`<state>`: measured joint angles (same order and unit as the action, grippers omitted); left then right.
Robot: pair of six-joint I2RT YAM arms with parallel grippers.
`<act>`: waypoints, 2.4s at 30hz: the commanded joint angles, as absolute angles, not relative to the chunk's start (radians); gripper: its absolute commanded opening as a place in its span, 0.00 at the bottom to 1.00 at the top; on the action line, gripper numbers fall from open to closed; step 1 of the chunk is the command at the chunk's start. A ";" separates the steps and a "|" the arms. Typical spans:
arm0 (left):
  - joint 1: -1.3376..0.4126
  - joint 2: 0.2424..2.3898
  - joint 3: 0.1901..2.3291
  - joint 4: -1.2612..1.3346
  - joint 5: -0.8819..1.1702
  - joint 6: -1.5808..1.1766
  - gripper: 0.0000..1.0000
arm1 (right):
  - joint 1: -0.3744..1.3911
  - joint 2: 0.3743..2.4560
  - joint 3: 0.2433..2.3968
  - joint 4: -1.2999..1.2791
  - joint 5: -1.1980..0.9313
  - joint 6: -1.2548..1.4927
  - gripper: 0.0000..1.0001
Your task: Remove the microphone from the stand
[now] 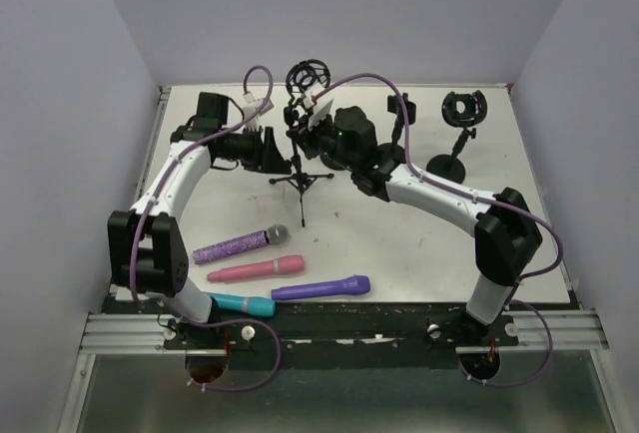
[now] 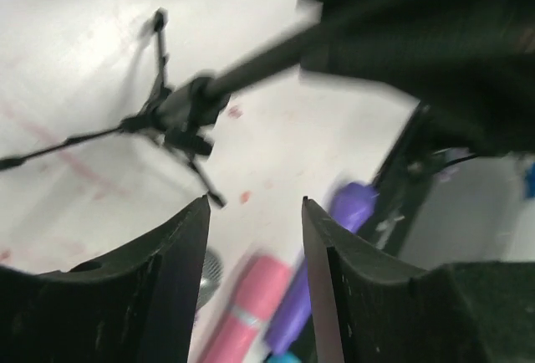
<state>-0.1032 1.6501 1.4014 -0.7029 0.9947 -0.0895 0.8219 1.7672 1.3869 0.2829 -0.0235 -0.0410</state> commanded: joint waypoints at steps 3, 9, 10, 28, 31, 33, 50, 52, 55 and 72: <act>-0.100 1.366 0.969 -0.201 0.802 0.277 0.55 | 0.830 1.733 1.393 0.316 -0.054 -0.028 0.01; -0.138 1.290 0.824 0.101 0.815 0.368 0.57 | 0.830 1.746 1.407 0.304 -0.057 -0.023 0.01; -0.138 1.301 0.831 0.104 0.808 0.361 0.56 | 0.830 1.747 1.408 0.304 -0.058 -0.020 0.01; -0.143 1.471 0.977 0.003 0.838 0.377 0.47 | 0.830 1.769 1.425 0.301 -0.061 -0.009 0.01; -0.143 1.473 0.983 0.015 0.848 0.379 0.47 | 0.831 1.770 1.427 0.302 -0.063 -0.006 0.01; -0.144 1.473 0.992 0.002 0.876 0.380 0.48 | 0.830 1.772 1.430 0.302 -0.061 -0.009 0.01; -0.150 1.411 0.949 -0.038 0.807 0.400 0.58 | 0.830 1.792 1.453 0.305 -0.061 -0.008 0.01; -0.152 1.428 0.963 -0.022 0.792 0.385 0.58 | 0.830 1.795 1.457 0.302 -0.061 -0.008 0.01; -0.153 1.448 0.988 -0.023 0.792 0.383 0.54 | 0.830 1.795 1.456 0.302 -0.063 -0.008 0.01; -0.068 1.568 1.201 -0.103 1.159 -0.249 0.00 | 0.830 1.801 1.466 0.310 -0.074 -0.029 0.00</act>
